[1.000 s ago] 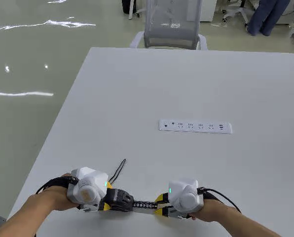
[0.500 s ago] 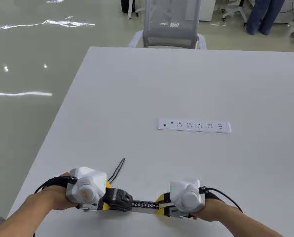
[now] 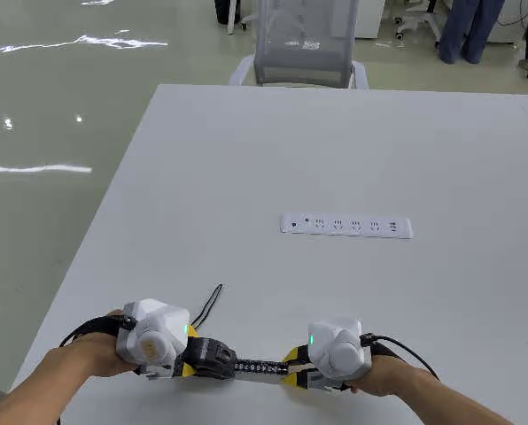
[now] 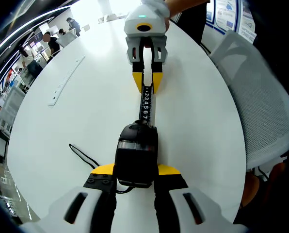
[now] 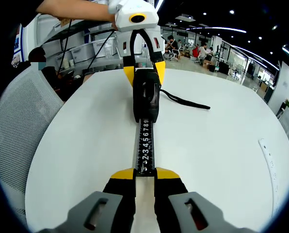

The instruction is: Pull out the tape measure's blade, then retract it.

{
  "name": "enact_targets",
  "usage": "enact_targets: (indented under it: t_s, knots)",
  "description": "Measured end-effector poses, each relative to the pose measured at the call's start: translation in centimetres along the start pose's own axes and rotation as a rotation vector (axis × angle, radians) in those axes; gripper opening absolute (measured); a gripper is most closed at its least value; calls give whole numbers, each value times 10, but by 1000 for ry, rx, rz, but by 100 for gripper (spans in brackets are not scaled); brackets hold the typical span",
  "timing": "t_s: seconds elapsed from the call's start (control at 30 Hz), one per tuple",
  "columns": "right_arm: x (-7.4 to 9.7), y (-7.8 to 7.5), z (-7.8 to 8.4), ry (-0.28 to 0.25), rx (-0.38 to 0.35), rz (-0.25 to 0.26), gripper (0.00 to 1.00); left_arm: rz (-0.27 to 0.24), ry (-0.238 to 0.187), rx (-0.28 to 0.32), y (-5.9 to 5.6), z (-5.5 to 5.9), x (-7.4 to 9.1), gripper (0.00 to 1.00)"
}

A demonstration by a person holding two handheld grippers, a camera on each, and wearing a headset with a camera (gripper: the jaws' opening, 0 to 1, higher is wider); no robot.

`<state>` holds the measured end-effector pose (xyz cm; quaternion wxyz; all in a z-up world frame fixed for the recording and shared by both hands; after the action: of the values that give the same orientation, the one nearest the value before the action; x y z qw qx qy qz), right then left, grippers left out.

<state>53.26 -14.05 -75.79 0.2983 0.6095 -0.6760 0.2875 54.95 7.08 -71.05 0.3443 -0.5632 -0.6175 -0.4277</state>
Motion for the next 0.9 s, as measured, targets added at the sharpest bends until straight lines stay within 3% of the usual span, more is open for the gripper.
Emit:
enact_targets:
  t_s: [0.9]
  knots:
    - [9, -1, 14, 13, 4, -7, 12, 8, 1, 0, 0, -1, -1, 25]
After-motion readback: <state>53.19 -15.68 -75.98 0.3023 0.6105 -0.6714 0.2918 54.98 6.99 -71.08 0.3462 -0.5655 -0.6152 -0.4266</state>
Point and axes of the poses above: the centre of the closed fingertips' face, and the gripper's own axes: x roughly backward along the fingers, y roughly to its left, z roughly out of its underside, the point moved 7 cm from there along x, roughly backward along the fingers, and after that the axes turned 4 degrees about y, right-handed, at the moved point
